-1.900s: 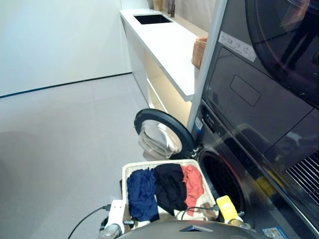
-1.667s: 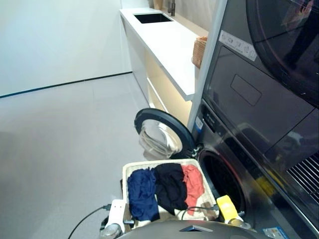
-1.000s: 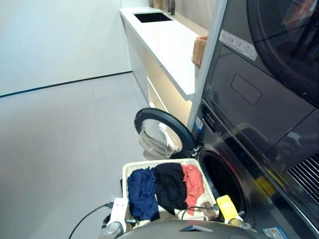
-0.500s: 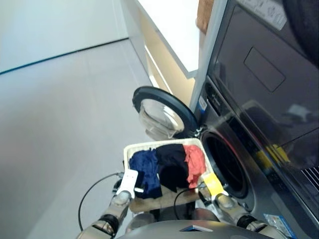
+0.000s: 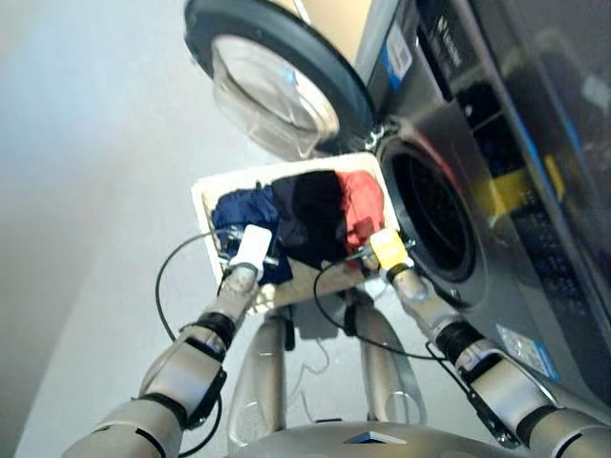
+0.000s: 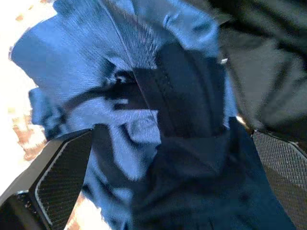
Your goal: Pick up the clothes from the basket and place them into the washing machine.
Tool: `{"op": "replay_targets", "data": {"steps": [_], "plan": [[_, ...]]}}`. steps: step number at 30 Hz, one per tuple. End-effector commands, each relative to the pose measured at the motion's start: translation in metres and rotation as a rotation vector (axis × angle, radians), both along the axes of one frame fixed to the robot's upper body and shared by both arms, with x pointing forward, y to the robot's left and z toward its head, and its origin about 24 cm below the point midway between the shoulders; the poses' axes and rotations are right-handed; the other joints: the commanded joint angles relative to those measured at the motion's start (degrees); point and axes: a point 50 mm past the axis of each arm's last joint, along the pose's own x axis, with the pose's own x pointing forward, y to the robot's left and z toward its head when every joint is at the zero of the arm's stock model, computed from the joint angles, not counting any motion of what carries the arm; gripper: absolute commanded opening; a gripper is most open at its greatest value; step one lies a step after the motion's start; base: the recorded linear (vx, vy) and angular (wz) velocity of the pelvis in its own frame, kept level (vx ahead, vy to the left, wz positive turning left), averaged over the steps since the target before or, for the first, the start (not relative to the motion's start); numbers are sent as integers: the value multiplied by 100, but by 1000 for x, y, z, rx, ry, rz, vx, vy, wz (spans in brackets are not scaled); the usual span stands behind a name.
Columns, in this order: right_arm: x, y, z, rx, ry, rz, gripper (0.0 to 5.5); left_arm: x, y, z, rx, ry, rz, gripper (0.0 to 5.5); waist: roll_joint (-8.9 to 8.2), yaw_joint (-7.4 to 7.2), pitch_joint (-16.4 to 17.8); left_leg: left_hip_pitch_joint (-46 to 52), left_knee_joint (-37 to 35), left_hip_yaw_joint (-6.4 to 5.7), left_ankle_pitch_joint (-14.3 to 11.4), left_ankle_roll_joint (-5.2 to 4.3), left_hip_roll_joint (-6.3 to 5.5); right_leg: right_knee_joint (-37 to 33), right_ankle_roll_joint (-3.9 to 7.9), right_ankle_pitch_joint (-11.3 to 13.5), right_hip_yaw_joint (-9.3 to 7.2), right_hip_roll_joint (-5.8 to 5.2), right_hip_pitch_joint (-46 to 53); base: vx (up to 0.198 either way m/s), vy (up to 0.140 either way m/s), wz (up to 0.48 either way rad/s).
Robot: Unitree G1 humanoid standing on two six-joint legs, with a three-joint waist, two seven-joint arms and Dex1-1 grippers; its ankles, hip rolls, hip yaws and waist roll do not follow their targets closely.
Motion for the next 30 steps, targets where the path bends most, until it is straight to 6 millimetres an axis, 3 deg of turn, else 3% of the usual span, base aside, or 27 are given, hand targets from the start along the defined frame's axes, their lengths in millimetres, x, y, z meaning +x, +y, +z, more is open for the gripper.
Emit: {"op": "replay_targets", "data": {"steps": [1,11,12,13,14,20,24,30], "plan": [[-4,18,21,104,-119,68,550,12,27,26,-68,-120,153,550,86,-80,-331,-595,271,-72,-59,-40,16,754,443,-689,64,30,-288,0,0,0],[4,19,51,183,-218,73,550,35,50,81,-148,-281,251,550,77,-228,-343,-1778,868,-150,-224,-36,123,1221,450,-727,37,60,-1391,0,0,0],[4,20,51,182,-219,75,550,34,53,79,-161,-271,262,451,74,-230,-338,-1870,966,-141,-241,-33,129,1272,442,-742,38,72,-1446,0,0,0],[4,21,51,183,-220,74,550,34,54,80,-181,-273,269,125,78,-228,-334,-1925,1036,-131,-271,-26,145,1330,447,-748,28,82,-1510,0,0,0],[4,21,49,186,-206,68,550,34,55,80,-196,-267,280,0,74,-230,-340,-1979,1090,-143,-292,-15,147,1367,447,-759,14,83,-1557,0,0,0],[0,15,33,158,-152,50,550,27,51,60,-219,-212,269,0,117,-217,-478,-1979,1079,-152,-287,14,119,1422,428,-767,-18,90,-1619,0,0,0],[-4,8,20,128,-104,38,550,14,43,35,-268,-154,251,0,178,-152,-630,-1715,826,-122,-236,20,116,1258,415,-725,-3,72,-1434,0,0,0],[-10,-4,2,-57,-76,55,550,-2,10,17,-382,-168,105,0,326,28,-691,-766,115,-80,-54,-1,32,765,430,-626,28,37,-626,0,0,0]]}}
